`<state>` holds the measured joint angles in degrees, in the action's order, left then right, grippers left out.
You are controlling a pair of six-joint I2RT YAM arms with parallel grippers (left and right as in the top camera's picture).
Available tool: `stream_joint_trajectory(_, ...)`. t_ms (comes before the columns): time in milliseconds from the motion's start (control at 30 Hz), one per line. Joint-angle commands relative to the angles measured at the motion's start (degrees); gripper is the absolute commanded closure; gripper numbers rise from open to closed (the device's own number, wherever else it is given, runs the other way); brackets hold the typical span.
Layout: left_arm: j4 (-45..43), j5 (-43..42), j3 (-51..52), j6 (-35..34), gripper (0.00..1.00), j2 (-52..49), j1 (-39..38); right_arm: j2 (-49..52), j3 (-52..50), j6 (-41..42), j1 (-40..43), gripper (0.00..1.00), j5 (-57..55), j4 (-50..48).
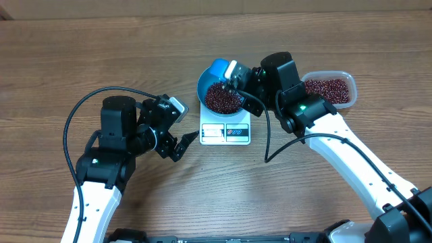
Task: Scoop item into bowl and weigh 150g on scale
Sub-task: 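Tip the scoop to pour red beans into the teal bowl, then lift the empty scoop away from the bowl toward the right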
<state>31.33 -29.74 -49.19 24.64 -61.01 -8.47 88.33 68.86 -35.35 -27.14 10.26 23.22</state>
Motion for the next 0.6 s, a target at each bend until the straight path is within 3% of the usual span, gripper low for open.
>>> stream_joint_trajectory(0, -0.02, -0.09, 0.28, 1.07, 0.01, 0.28, 0.46, -1.44, 0.61, 14.43, -0.17, 0.96, 0.44, -1.73)
stream_joint_trajectory(267, -0.02, -0.09, 0.28, 1.07, 0.0, 0.28, 0.46, -1.95, 0.66, 30.38, -0.11, 0.96, -1.2, -5.16)
stream_joint_trajectory(567, -0.02, -0.09, 0.28, 1.07, 0.0, 0.28, 0.46, -6.47, 2.4, 33.9, 0.59, 0.96, -2.4, -3.91)
